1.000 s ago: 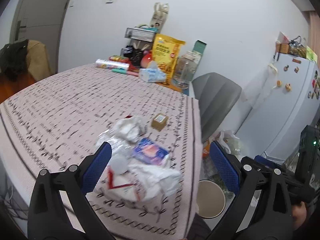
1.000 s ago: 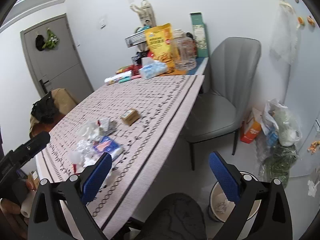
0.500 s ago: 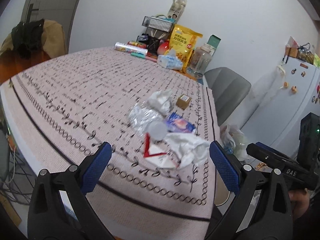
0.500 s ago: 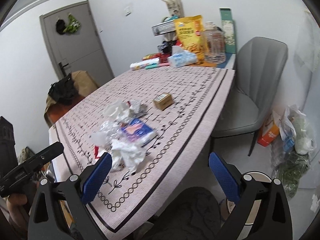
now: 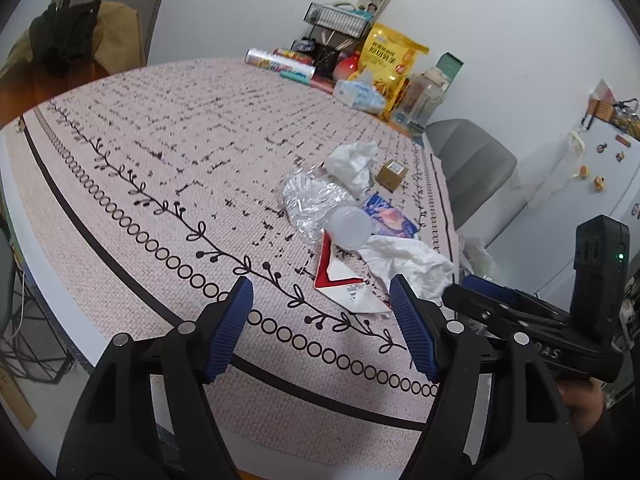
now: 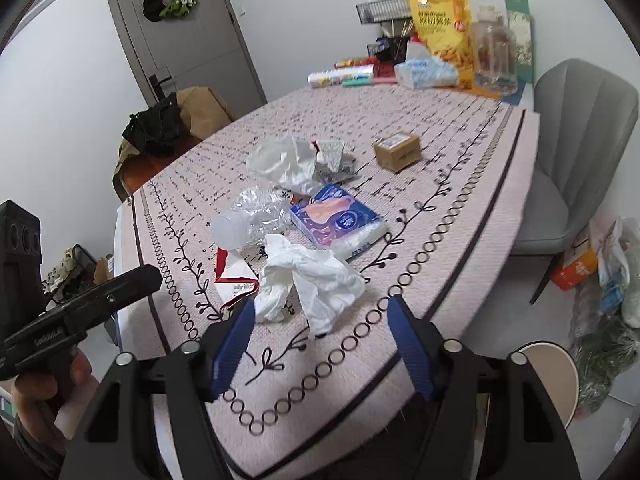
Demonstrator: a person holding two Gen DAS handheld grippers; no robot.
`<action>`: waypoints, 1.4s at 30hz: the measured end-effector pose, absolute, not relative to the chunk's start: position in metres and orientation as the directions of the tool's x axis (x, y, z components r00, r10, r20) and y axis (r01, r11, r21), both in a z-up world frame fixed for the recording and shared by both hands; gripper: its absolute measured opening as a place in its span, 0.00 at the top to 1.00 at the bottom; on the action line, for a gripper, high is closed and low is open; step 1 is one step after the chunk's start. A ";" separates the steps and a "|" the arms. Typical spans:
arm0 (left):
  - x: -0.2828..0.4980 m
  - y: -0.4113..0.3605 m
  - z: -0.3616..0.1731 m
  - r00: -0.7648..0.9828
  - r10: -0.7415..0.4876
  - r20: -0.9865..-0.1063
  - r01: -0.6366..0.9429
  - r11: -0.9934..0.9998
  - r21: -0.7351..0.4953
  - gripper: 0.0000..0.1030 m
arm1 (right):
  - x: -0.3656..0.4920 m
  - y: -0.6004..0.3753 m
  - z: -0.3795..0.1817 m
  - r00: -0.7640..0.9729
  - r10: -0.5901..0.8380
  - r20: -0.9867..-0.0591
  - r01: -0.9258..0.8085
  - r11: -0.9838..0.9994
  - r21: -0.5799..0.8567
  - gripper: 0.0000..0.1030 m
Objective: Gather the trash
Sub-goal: 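Grasp a white tissue with the right tool while the left tool grasps the red-and-white paper piece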
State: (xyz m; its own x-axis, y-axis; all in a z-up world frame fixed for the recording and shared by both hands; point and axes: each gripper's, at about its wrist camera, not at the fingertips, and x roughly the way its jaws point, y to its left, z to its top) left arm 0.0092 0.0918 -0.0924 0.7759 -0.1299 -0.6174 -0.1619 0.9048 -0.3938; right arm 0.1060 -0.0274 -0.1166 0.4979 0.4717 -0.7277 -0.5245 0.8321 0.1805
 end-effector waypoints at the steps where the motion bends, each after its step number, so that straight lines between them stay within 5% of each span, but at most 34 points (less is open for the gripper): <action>1: 0.012 0.092 -0.093 0.770 -0.131 -0.624 -0.165 0.904 -0.394 0.32 | 0.110 -0.026 -0.118 0.500 0.476 -0.724 -0.524 0.831 0.184 0.36; 3: 0.018 0.090 -0.096 0.757 -0.128 -0.640 -0.168 0.909 -0.381 0.32 | 0.116 -0.024 -0.122 0.490 0.495 -0.718 -0.532 0.822 0.204 0.46; 4: 0.020 0.089 -0.098 0.753 -0.129 -0.645 -0.167 0.911 -0.378 0.33 | 0.116 -0.024 -0.122 0.490 0.495 -0.718 -0.532 0.822 0.204 0.57; 5: 0.024 0.089 -0.099 0.747 -0.135 -0.651 -0.166 0.911 -0.378 0.34 | 0.119 -0.024 -0.124 0.474 0.508 -0.719 -0.536 0.814 0.222 0.80; 8: 0.035 0.084 -0.104 0.726 -0.142 -0.672 -0.163 0.915 -0.369 0.38 | 0.126 -0.028 -0.128 0.433 0.541 -0.721 -0.531 0.799 0.281 0.92; 13: 0.045 0.075 -0.104 0.718 -0.162 -0.677 -0.149 0.914 -0.377 0.33 | 0.117 -0.042 -0.113 0.474 0.559 -0.680 -0.538 0.796 0.279 0.93; 17: 0.045 0.060 -0.103 0.721 -0.166 -0.673 -0.123 0.925 -0.360 0.13 | 0.116 -0.059 -0.104 0.502 0.552 -0.666 -0.512 0.810 0.285 0.93; 28: 0.070 0.036 -0.112 0.629 -0.004 -0.777 -0.087 0.993 -0.076 0.12 | 0.115 -0.078 -0.099 0.530 0.544 -0.650 -0.489 0.823 0.290 0.93; 34: 0.081 0.040 -0.109 0.622 0.004 -0.783 -0.039 0.999 -0.026 0.26 | 0.117 -0.082 -0.101 0.533 0.537 -0.653 -0.483 0.827 0.286 0.93; 38: 0.085 0.043 -0.106 0.630 0.019 -0.777 -0.036 0.999 -0.005 0.55 | 0.117 -0.082 -0.101 0.536 0.536 -0.653 -0.481 0.829 0.286 0.93; 42: 0.083 0.051 -0.104 0.634 -0.021 -0.773 -0.036 0.998 -0.057 0.57 | 0.116 -0.078 -0.099 0.534 0.537 -0.653 -0.490 0.826 0.279 0.93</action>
